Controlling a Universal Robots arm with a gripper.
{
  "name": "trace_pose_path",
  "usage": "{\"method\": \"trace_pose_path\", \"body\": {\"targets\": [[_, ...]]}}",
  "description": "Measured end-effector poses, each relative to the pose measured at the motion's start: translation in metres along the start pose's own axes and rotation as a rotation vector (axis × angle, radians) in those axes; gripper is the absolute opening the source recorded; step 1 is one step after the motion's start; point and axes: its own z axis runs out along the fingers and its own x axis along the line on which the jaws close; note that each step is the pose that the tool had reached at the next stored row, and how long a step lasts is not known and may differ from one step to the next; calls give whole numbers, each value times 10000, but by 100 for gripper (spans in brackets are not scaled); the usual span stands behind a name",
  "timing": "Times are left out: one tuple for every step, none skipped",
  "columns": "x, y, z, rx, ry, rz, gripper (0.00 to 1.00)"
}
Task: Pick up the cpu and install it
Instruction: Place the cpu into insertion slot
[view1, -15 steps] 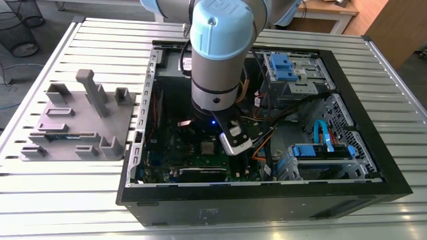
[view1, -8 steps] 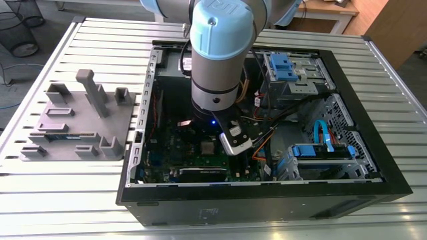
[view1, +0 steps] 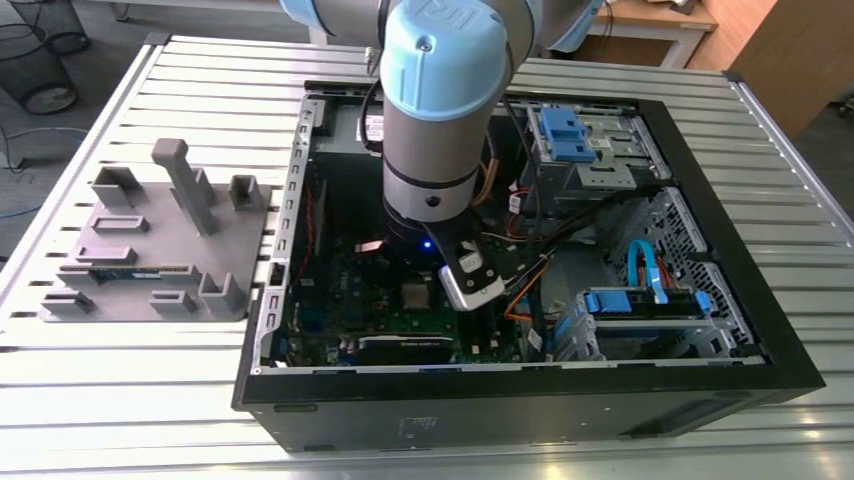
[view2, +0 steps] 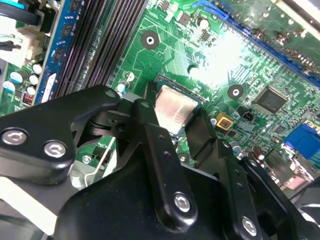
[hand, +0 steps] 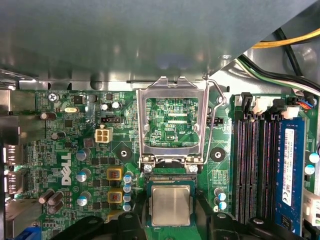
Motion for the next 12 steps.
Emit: {"method": "trace_pose_path", "body": {"targets": [[0,0,0,0,2,0,48],[1,0,0,2,4,0,54],[1,-1,-1,4,5,1,54],[2,-1,-2,5,6,2,54],[2,-1,-2,6,6,2,54],[2,-1,-2,7,7,2,54],[2,-1,-2,7,7,2,54],[2,-1,-2,7,7,2,54],[2,-1,-3,8,7,1,54],[1,0,-7,8,7,1,54],[1,0,-8,6,6,2,54],[1,0,-8,6,6,2,54]]}}
